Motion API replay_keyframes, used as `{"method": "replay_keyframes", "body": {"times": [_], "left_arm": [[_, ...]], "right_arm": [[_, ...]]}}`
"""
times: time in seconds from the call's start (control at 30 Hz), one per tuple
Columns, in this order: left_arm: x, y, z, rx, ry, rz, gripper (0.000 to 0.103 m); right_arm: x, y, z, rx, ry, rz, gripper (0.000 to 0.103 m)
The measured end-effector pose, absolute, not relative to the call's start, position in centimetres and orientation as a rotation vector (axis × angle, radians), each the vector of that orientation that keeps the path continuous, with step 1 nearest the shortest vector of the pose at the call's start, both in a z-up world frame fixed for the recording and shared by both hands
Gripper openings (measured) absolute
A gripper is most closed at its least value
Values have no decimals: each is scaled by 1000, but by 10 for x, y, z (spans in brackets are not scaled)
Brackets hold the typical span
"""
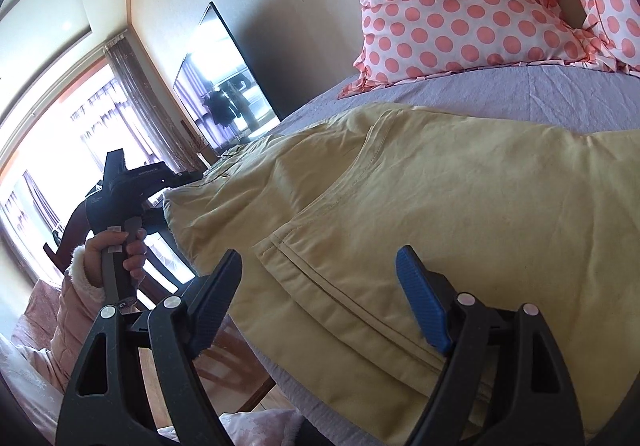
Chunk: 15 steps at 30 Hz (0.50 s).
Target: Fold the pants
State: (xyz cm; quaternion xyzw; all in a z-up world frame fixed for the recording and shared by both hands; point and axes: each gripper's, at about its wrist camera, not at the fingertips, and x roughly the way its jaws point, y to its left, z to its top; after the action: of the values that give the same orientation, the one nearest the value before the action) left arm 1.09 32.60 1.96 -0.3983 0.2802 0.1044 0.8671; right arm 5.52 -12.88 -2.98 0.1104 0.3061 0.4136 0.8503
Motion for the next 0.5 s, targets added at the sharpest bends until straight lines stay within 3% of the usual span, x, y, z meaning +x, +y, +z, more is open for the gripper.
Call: {"method": "replay_keyframes", "body": {"times": [0.27,0.5], "left_arm": [[18,272,73,-574,500,143,11],[38,107,140,-191,436,-233,13]], "right_arm": [[57,-160,-23,299,602,828,83],[53,-264,-8,510,478,586,85]]}}
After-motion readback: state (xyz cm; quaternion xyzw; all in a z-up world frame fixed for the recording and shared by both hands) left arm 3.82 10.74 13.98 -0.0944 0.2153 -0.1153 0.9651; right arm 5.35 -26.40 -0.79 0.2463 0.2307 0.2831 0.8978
